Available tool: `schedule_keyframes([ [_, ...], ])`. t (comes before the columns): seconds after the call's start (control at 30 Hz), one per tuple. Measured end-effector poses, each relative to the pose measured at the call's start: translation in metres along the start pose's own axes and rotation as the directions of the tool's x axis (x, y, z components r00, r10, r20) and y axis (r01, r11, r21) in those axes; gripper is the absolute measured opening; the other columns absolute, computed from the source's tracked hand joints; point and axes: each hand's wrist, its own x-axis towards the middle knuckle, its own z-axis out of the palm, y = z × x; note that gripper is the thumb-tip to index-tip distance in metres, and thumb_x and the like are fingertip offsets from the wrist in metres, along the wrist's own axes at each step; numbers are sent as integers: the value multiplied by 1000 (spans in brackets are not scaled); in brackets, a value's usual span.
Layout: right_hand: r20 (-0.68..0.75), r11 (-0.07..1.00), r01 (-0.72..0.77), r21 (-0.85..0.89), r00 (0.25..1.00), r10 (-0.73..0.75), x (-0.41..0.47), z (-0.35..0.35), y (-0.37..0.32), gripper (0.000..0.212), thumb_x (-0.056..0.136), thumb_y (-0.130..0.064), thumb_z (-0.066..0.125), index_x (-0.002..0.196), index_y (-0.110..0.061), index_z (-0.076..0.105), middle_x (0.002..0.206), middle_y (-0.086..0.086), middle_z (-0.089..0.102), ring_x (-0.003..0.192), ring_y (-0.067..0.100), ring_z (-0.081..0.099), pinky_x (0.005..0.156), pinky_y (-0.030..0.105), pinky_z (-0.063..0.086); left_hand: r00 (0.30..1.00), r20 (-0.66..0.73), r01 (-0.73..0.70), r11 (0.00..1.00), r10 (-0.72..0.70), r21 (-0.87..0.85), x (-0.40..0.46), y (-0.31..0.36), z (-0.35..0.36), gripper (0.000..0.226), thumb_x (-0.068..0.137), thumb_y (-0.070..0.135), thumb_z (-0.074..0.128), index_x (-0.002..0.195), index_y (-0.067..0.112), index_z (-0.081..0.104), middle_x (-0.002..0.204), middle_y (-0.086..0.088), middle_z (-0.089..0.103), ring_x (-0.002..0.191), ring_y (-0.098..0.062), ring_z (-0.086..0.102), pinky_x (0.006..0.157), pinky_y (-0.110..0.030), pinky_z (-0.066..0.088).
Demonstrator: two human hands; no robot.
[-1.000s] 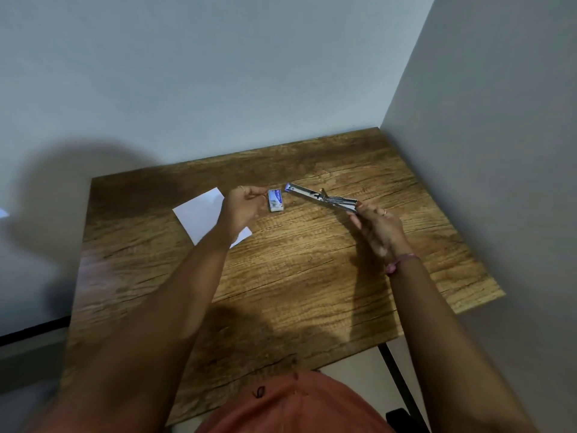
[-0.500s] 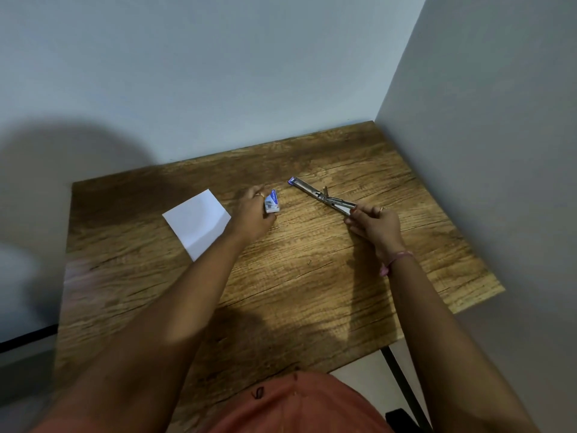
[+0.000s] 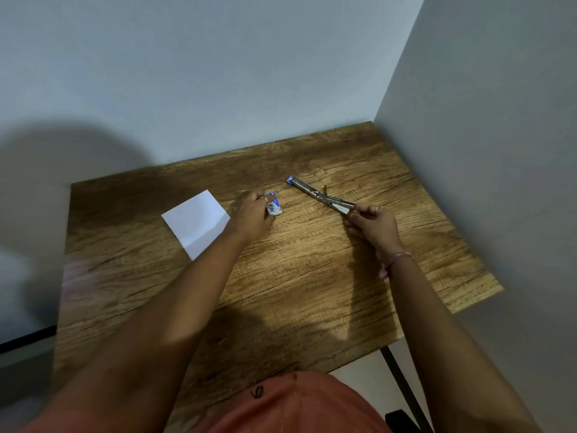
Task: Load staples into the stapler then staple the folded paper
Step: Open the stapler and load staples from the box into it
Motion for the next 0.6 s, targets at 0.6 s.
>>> schedule_keyframes([
  [0.6,-214,912,292,-286,909,-358,-36,4,17,23,85,-11,66,107,-11,60,114,11,61,100,24,62,91,43,51,969,-117,92,756,-218,-649,-37,14,3,65,76,7,77,134,6,47,138,-12,46,96,-11,66,74,-12,52],
])
